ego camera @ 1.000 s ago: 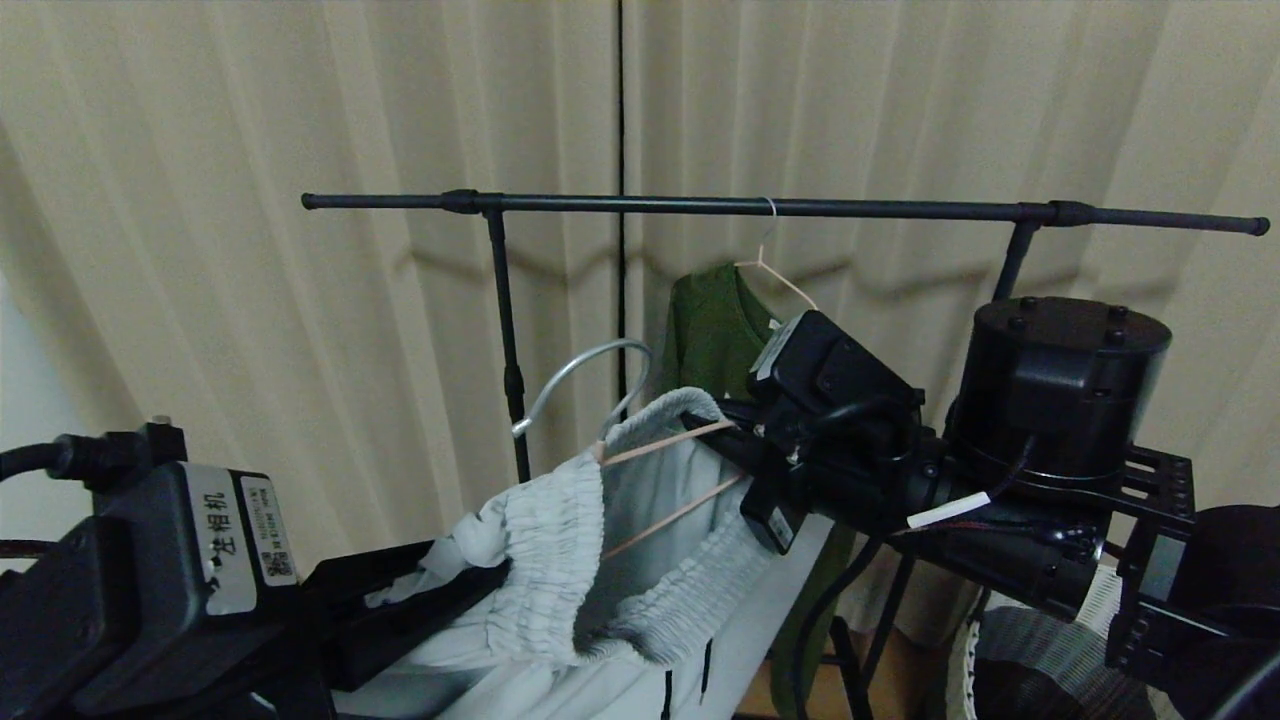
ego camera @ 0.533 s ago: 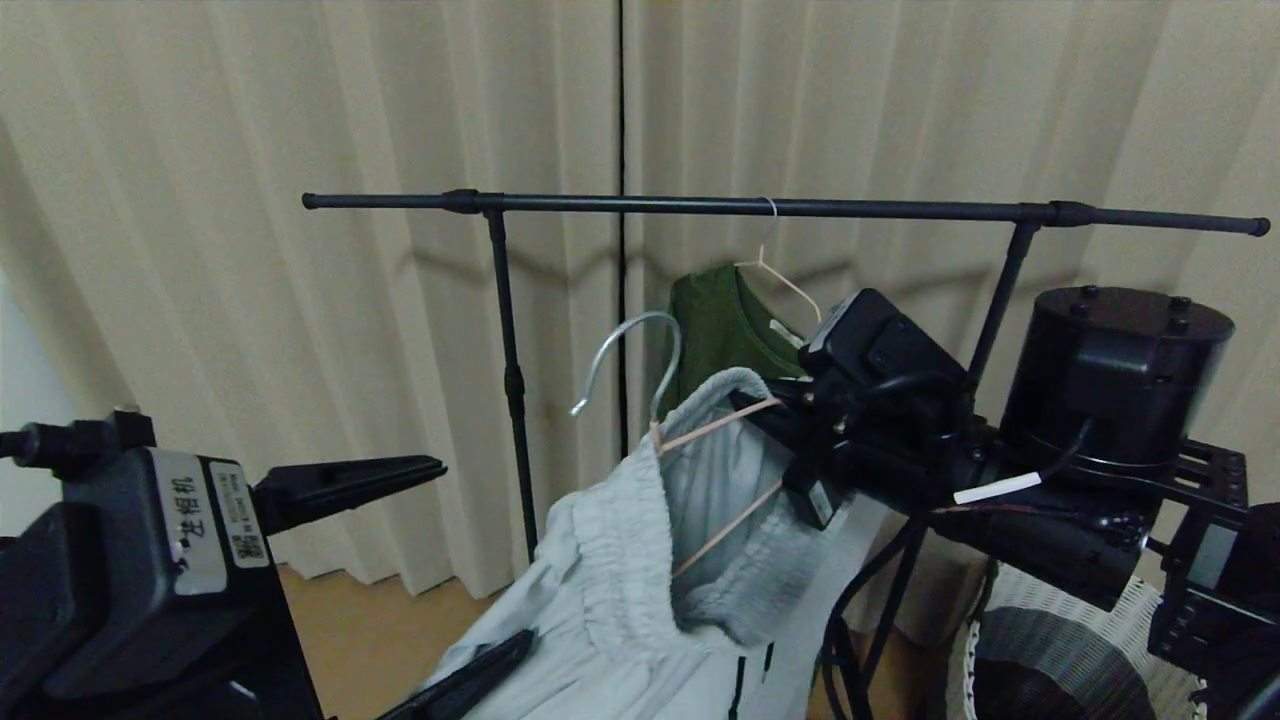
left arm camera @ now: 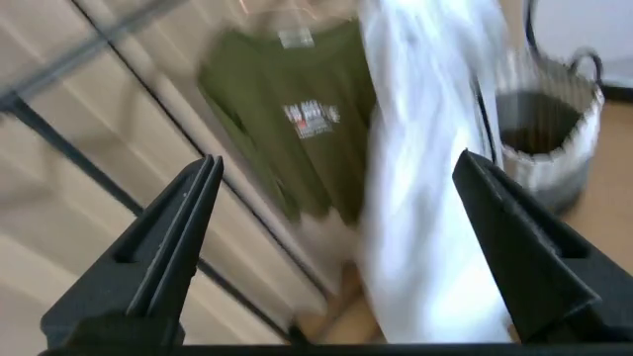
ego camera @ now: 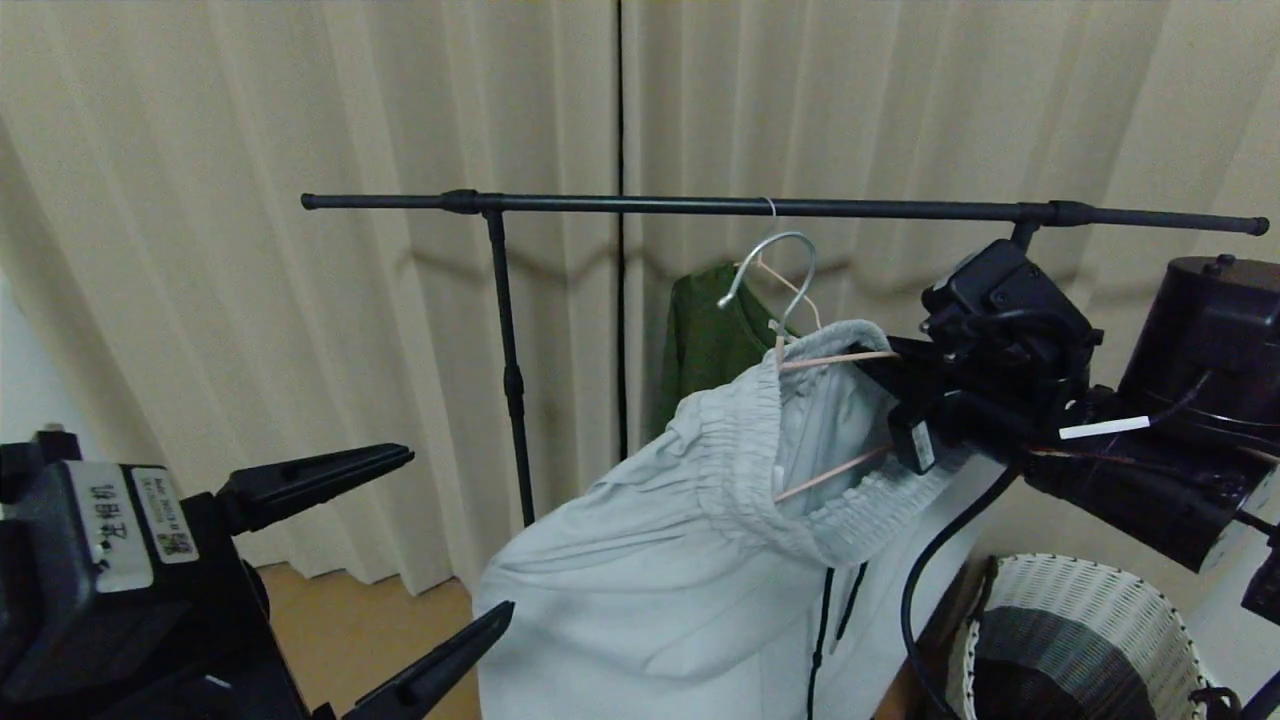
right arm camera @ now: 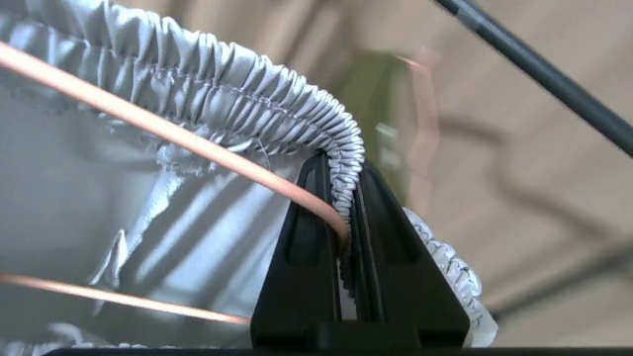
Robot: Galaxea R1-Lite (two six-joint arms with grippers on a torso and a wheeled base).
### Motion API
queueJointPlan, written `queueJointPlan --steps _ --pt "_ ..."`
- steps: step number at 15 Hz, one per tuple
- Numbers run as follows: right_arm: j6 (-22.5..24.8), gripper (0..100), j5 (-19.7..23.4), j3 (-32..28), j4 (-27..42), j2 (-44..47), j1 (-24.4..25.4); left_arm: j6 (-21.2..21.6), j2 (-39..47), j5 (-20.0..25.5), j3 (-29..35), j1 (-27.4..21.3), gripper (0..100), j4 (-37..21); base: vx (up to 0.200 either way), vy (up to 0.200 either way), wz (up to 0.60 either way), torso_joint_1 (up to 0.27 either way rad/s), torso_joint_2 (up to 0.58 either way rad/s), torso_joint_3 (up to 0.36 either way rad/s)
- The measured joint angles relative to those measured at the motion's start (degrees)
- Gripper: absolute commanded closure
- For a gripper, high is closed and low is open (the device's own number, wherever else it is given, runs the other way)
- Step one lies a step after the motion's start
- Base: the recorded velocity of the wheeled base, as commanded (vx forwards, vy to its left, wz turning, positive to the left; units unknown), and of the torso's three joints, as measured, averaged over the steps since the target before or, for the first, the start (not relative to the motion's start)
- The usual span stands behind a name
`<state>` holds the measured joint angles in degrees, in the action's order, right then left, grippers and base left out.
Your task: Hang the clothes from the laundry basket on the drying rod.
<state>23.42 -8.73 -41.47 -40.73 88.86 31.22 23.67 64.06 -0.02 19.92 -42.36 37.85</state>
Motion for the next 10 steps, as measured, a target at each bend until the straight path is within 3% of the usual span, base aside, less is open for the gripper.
queueJointPlan --steps 3,5,9,10 --pt "-3.4 100 -1.7 -1.1 10.0 -3.0 -0.7 0.8 1.4 0.1 -3.6 3.0 0 0.0 0.000 0.000 0.00 0.000 0.00 0.000" --pt "-6.4 100 -2.4 -2.5 11.4 -4.6 -0.7 0.5 3.0 0.0 -4.1 3.4 0 0.0 0.000 0.000 0.00 0.000 0.00 0.000" --pt "-7.0 100 -2.3 -2.9 12.0 -7.5 -0.2 -0.7 8.2 0.0 -2.4 5.1 0 1.3 0.000 0.000 0.00 0.000 0.00 0.000" --pt "-7.3 100 -2.3 -2.9 12.1 -8.1 0.3 -1.0 9.5 0.0 -1.9 5.2 100 2.5 0.000 0.000 0.00 0.000 0.00 0.000"
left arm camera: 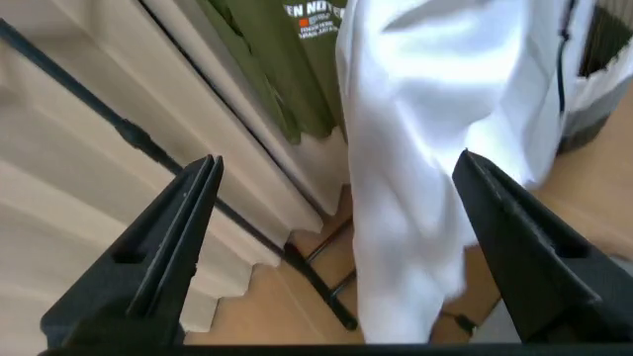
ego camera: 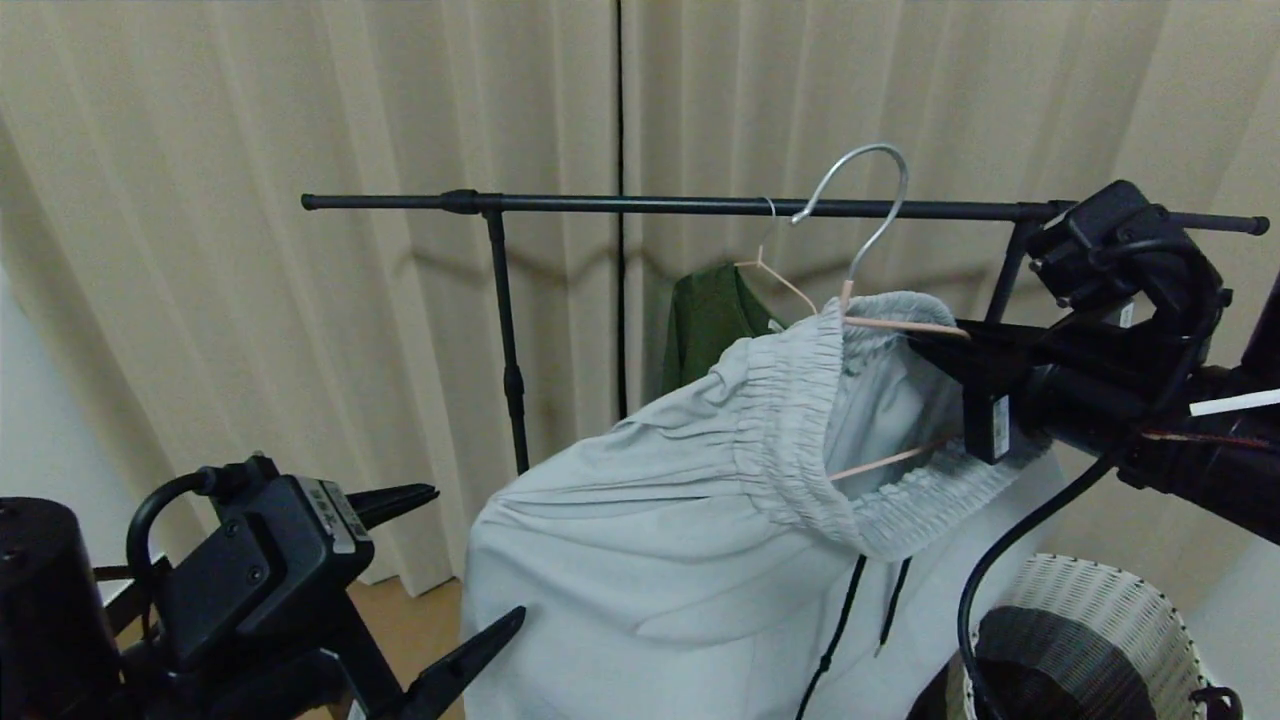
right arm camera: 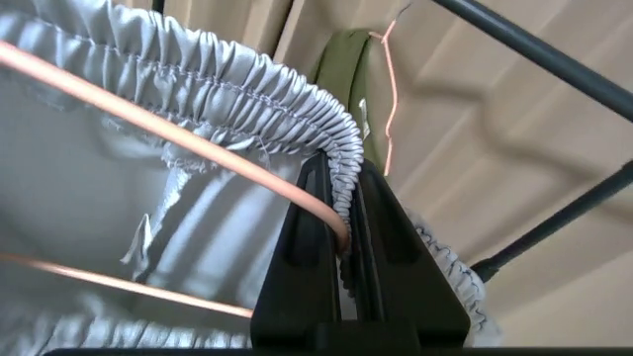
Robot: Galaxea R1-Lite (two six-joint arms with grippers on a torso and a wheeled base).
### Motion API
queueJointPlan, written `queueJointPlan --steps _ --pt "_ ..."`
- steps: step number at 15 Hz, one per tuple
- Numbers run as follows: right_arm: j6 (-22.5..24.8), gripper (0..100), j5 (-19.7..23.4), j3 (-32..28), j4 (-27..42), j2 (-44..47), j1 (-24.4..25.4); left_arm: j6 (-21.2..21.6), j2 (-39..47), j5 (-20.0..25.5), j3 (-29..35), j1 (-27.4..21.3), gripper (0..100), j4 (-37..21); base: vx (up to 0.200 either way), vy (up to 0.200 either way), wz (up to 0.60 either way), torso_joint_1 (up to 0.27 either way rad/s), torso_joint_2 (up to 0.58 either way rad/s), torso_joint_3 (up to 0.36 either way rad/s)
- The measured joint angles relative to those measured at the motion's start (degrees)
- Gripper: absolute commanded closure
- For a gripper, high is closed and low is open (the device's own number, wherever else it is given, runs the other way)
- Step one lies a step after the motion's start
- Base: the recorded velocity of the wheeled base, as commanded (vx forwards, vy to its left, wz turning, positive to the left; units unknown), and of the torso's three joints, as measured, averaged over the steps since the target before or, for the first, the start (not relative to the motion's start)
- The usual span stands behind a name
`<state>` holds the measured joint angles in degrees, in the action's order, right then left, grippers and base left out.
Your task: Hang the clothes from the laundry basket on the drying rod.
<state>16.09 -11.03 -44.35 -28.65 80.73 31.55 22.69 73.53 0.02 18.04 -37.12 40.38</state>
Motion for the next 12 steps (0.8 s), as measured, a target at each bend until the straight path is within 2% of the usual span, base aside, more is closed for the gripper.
queueJointPlan --steps 3,5,12 --pt "-0.4 100 0.0 0.1 0.4 -1.5 1.6 -0.2 3.5 0.0 0.6 0.4 100 3.5 0.000 0.000 0.00 0.000 0.00 0.000" --pt "-0.4 100 0.0 0.0 0.4 -1.8 1.7 -0.2 4.7 -0.2 0.6 0.9 100 3.8 0.000 0.000 0.00 0.000 0.00 0.000" --pt "-0.4 100 0.0 -0.1 0.5 -2.2 -2.5 2.4 4.7 -0.5 -2.5 11.8 100 3.9 0.000 0.000 0.00 0.000 0.00 0.000"
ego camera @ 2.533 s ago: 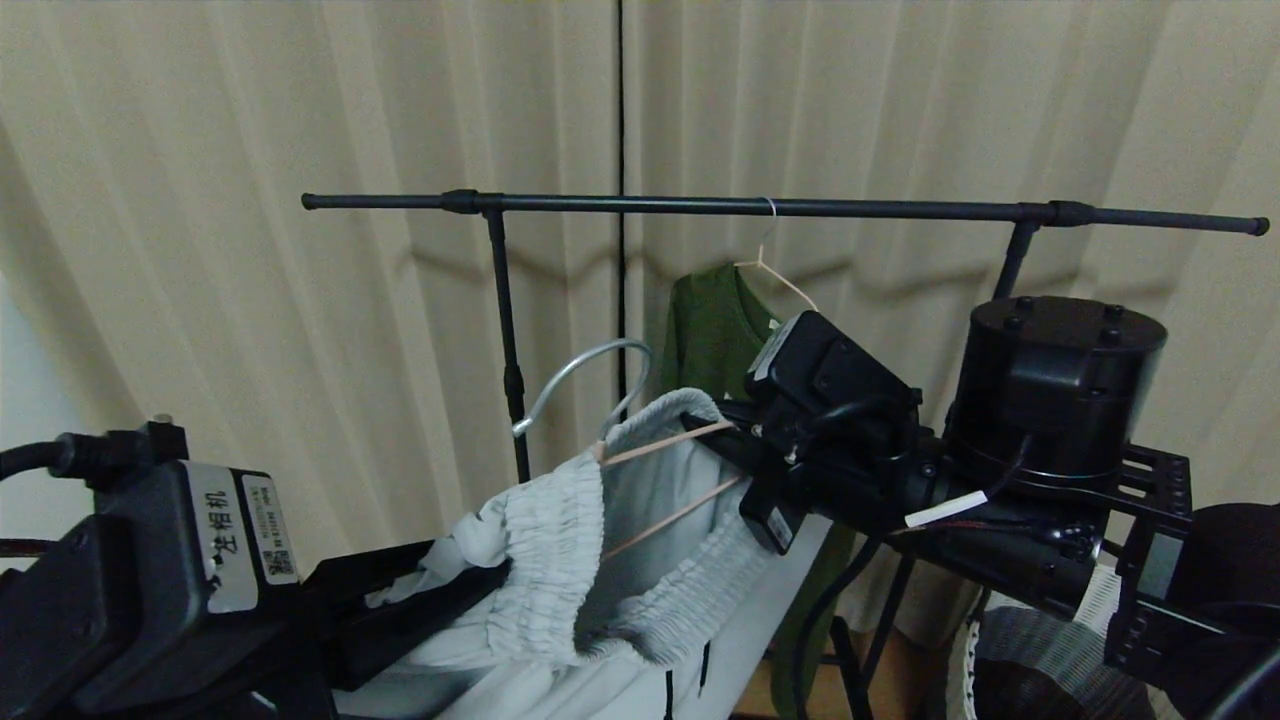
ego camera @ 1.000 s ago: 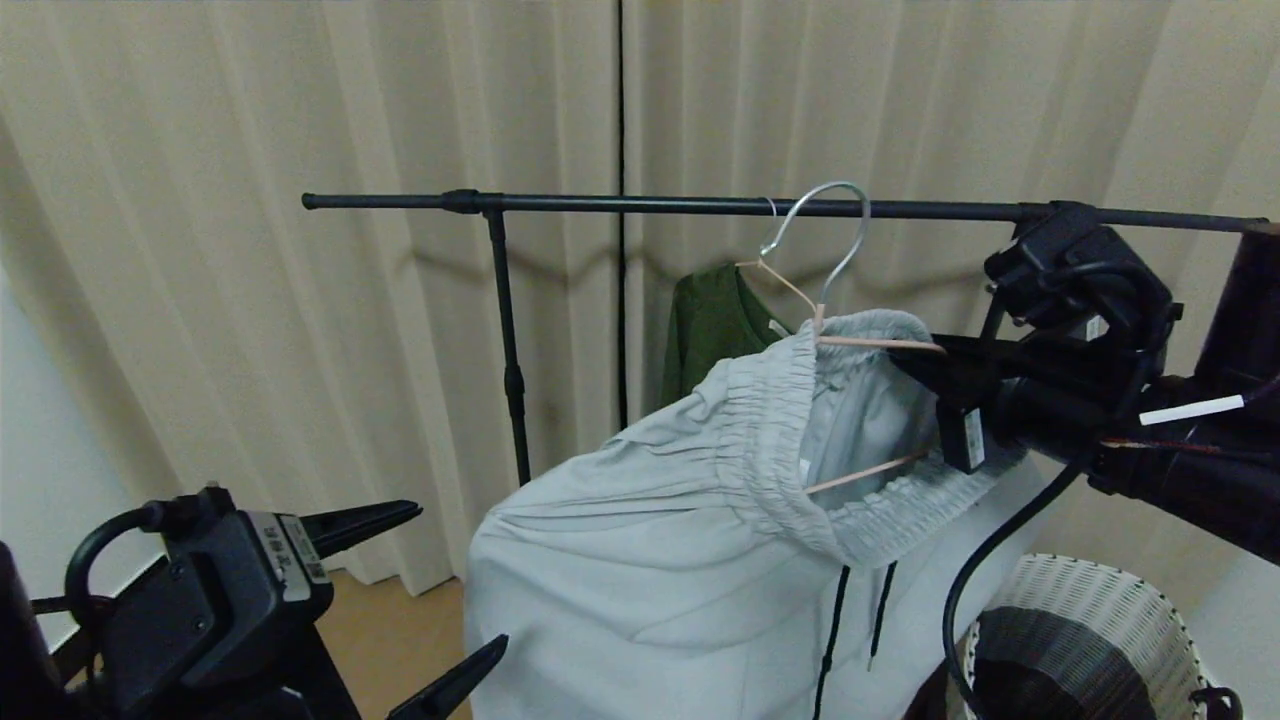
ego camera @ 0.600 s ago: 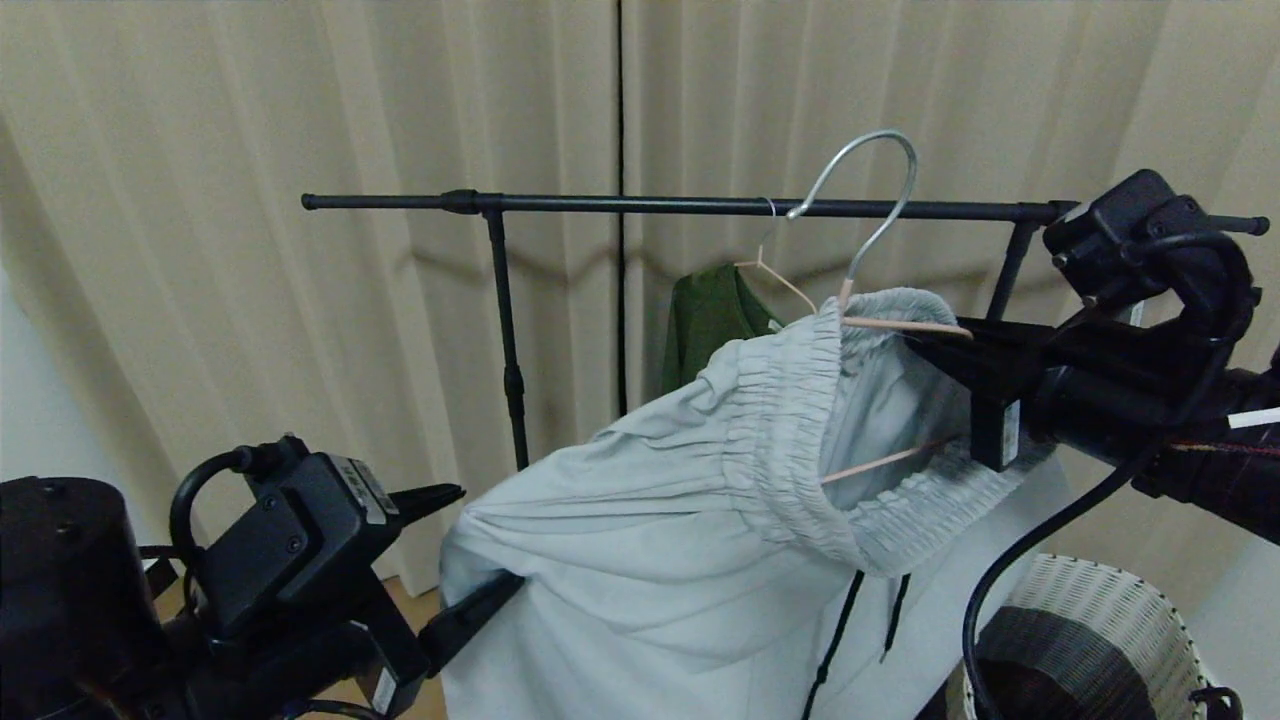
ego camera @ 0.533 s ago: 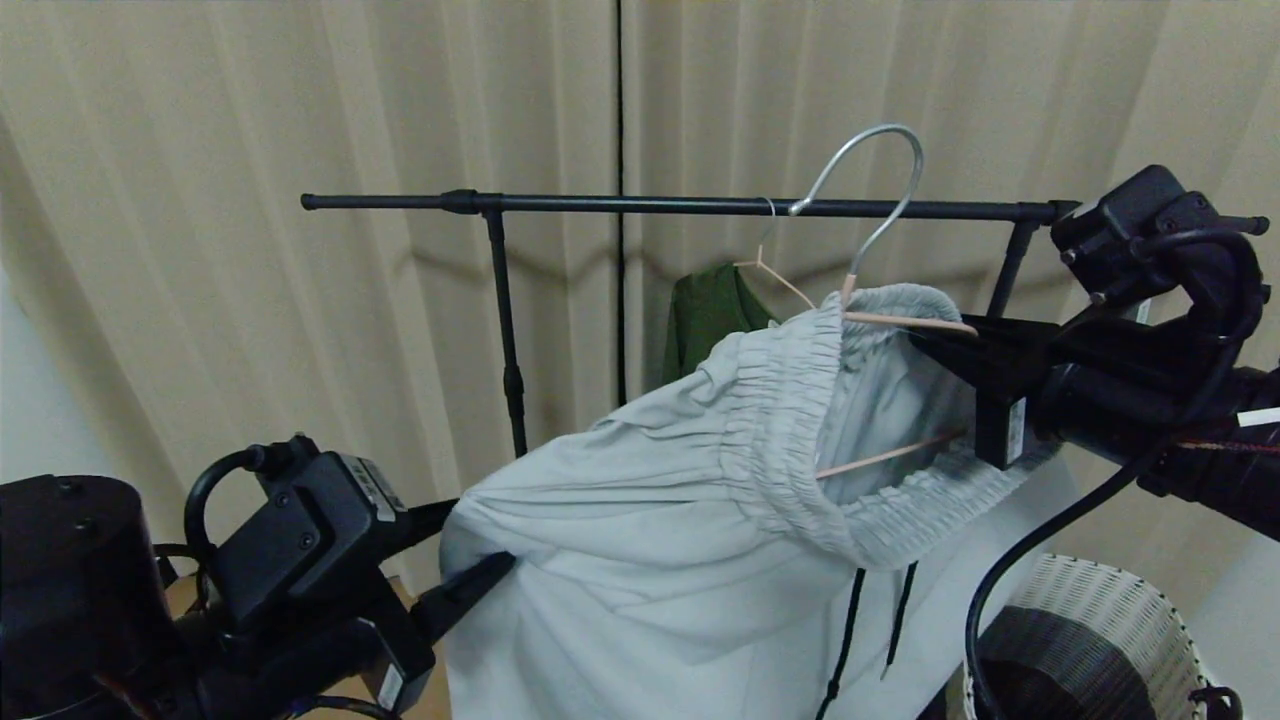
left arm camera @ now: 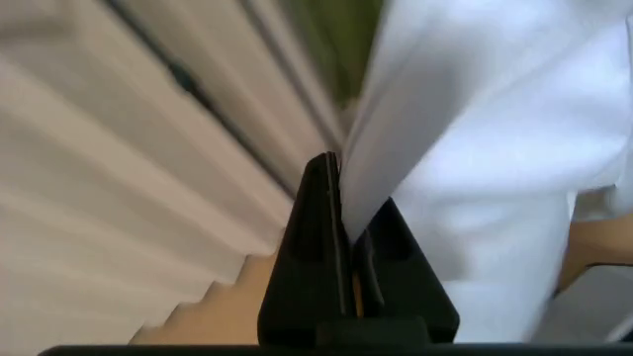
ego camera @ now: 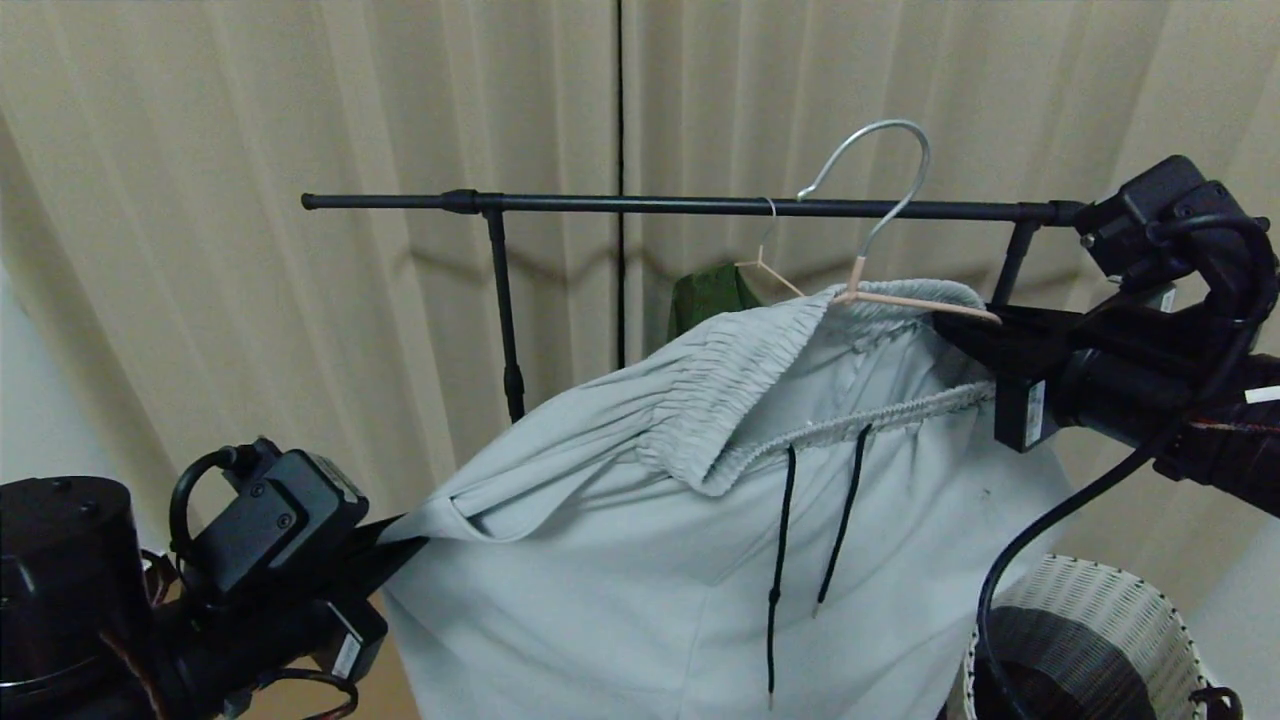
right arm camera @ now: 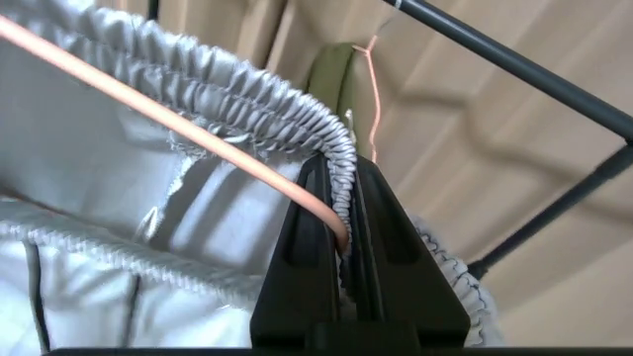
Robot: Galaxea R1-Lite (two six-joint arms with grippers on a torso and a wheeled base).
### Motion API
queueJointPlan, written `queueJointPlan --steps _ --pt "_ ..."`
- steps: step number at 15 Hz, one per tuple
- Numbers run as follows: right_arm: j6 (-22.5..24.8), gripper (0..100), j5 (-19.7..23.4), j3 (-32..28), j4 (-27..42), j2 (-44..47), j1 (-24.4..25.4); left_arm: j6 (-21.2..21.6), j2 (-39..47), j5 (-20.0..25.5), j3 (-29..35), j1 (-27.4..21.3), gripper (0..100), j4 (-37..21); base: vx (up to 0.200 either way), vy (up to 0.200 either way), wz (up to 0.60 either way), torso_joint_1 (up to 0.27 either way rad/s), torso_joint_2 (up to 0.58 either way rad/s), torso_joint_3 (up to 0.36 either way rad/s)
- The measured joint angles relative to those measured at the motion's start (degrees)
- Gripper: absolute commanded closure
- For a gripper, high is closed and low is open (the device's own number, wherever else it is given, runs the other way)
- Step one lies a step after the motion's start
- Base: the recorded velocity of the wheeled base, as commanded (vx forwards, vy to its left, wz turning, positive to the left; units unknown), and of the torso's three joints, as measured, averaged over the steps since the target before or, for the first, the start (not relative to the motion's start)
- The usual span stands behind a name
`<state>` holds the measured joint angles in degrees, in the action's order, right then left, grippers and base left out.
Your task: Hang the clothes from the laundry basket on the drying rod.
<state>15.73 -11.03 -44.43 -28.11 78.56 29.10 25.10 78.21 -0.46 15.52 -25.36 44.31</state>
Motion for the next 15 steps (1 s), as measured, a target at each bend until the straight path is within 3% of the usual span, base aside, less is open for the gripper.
queueJointPlan --steps 1,2,5,8,11,15 --pt "0.0 100 0.0 0.0 0.0 0.0 -0.2 0.1 -0.1 0.0 -0.1 0.3 100 0.0 0.000 0.000 0.00 0.000 0.00 0.000" --pt "0.0 100 0.0 0.0 0.0 0.0 -0.2 0.1 -0.3 0.0 -0.2 0.5 0 -0.1 0.000 0.000 0.00 0.000 0.00 0.000" --pt "-0.1 100 -0.4 0.1 0.2 -0.1 -0.6 0.0 -1.2 -0.2 -0.7 0.4 0 -0.3 0.000 0.000 0.00 0.000 0.00 0.000" --pt "-0.1 100 -0.5 0.0 4.9 -0.7 -3.0 -1.1 -3.7 0.1 -1.2 -0.1 0 -0.2 0.000 0.000 0.00 0.000 0.00 0.000" --pt "0.0 100 -5.9 0.0 10.9 -2.8 -6.7 -3.1 -9.4 0.2 -2.2 -0.4 0 0.0 0.000 0.000 0.00 0.000 0.00 0.000" --pt "0.0 100 -8.6 0.4 16.2 -6.7 -14.3 -3.7 -16.3 0.1 -4.8 -0.1 0 0.0 0.000 0.000 0.00 0.000 0.00 0.000"
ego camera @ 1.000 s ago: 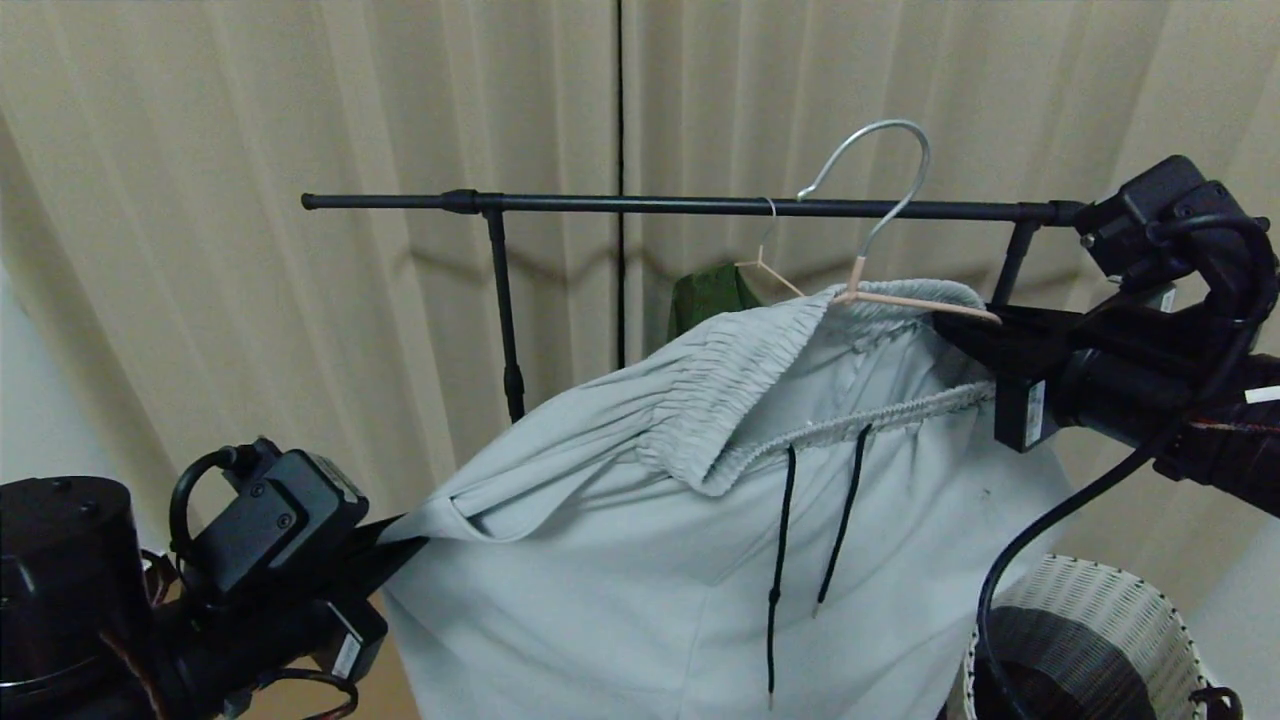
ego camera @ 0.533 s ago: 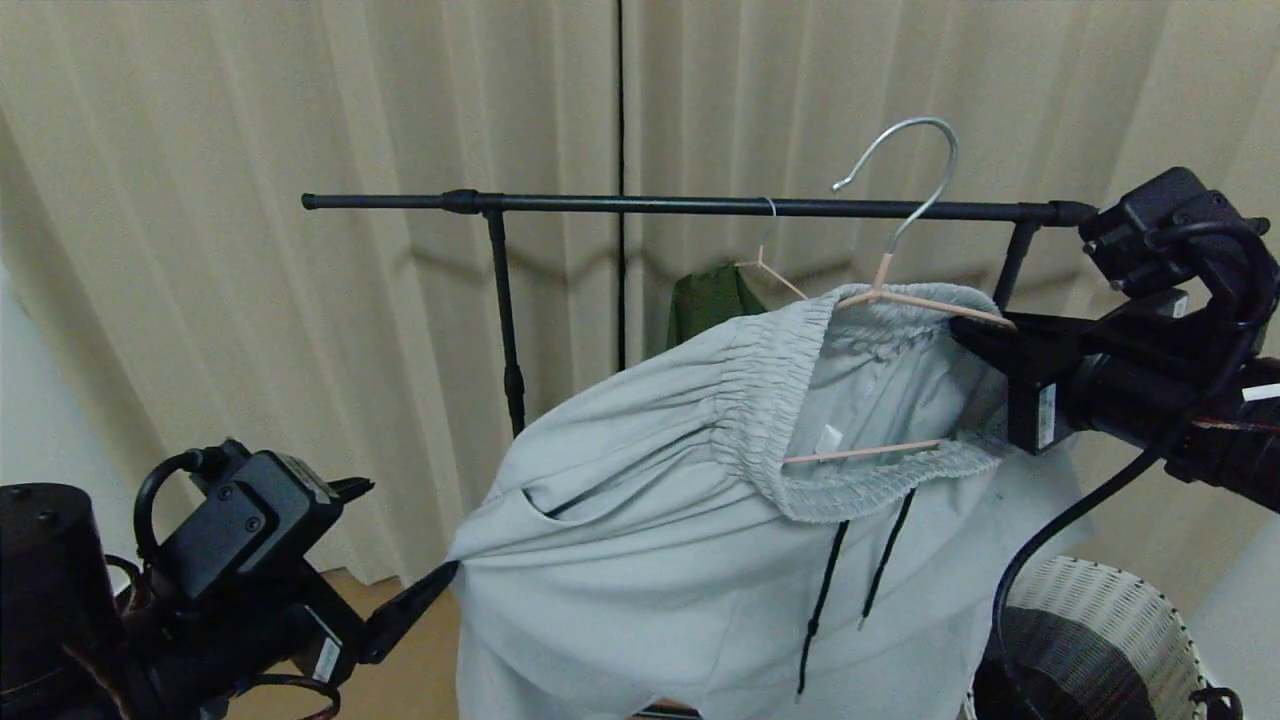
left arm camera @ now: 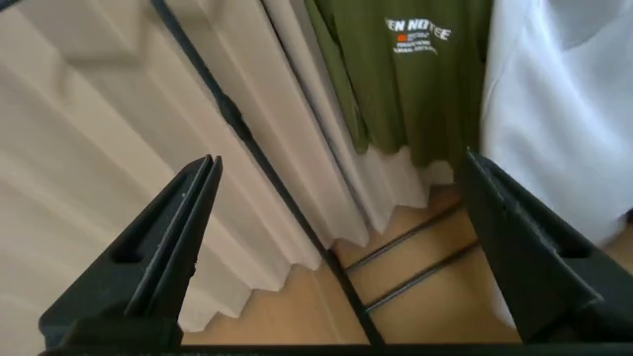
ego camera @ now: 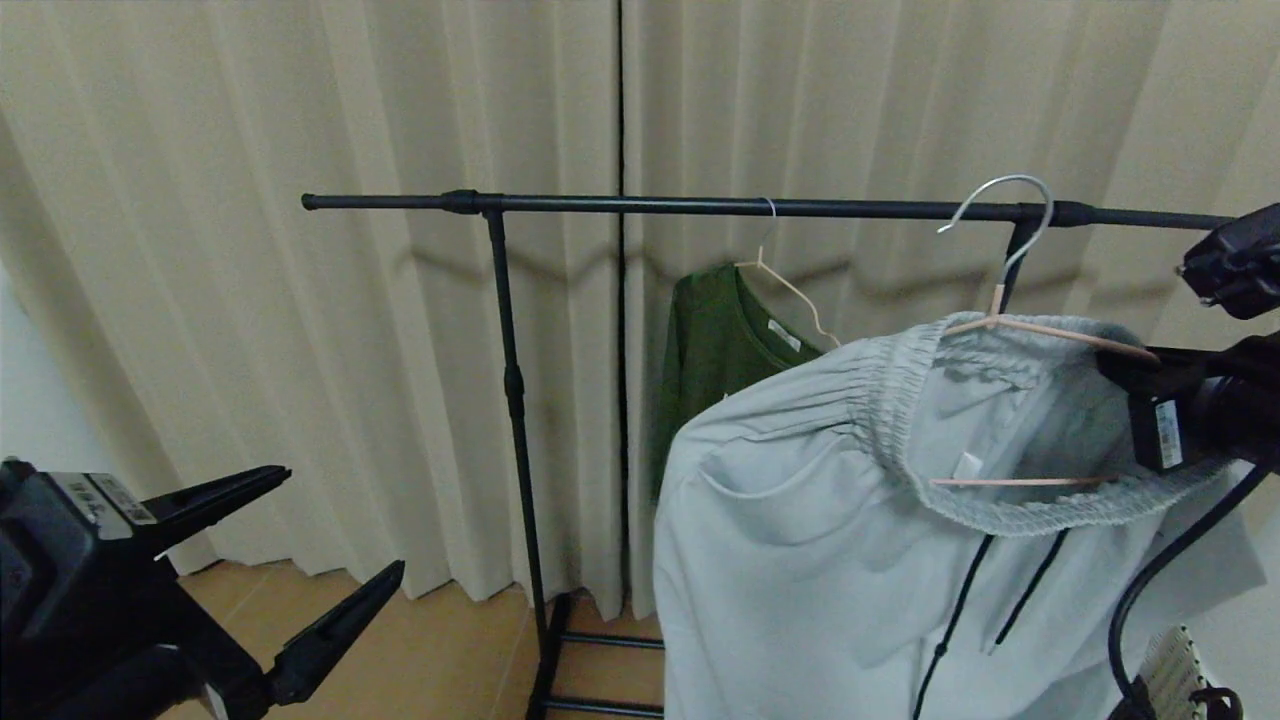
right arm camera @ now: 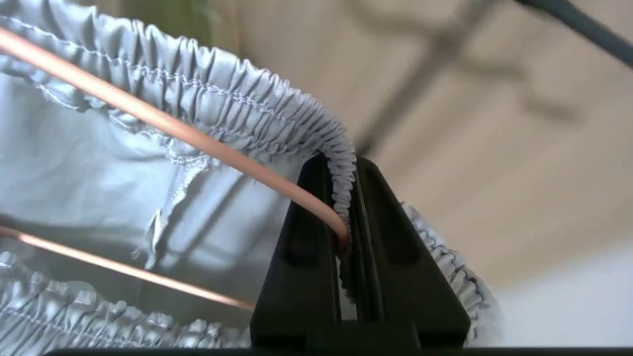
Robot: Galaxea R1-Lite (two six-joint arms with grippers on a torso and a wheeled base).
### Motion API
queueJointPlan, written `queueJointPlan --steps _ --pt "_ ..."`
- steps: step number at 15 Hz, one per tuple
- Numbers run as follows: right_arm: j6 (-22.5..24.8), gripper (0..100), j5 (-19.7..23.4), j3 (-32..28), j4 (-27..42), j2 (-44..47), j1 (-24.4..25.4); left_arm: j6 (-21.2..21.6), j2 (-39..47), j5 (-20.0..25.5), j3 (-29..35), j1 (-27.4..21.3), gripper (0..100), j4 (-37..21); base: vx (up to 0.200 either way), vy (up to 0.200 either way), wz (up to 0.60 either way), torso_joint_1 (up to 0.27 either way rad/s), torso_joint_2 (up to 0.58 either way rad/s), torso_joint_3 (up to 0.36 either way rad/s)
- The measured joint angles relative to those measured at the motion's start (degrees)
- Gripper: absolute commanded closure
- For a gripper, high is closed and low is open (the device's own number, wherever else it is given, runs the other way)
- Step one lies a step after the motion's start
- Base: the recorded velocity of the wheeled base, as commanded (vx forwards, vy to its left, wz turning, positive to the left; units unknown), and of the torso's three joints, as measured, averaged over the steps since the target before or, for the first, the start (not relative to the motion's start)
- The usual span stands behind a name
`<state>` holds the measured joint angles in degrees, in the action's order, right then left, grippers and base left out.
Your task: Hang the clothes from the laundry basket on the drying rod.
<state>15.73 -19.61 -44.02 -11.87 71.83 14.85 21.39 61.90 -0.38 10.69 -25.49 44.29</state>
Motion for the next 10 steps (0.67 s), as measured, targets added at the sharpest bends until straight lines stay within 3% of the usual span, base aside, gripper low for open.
queueJointPlan --steps 6,10 --pt "0.1 100 -5.3 1.0 14.7 -9.4 -11.2 -3.1 -5.7 -0.1 -2.1 4.4 0 -0.1 0.000 0.000 0.00 0.000 0.00 0.000" --pt "0.3 100 -6.3 1.2 20.8 -15.3 -24.7 -4.3 -7.9 -0.1 -2.9 7.2 0 -0.1 0.000 0.000 0.00 0.000 0.00 0.000"
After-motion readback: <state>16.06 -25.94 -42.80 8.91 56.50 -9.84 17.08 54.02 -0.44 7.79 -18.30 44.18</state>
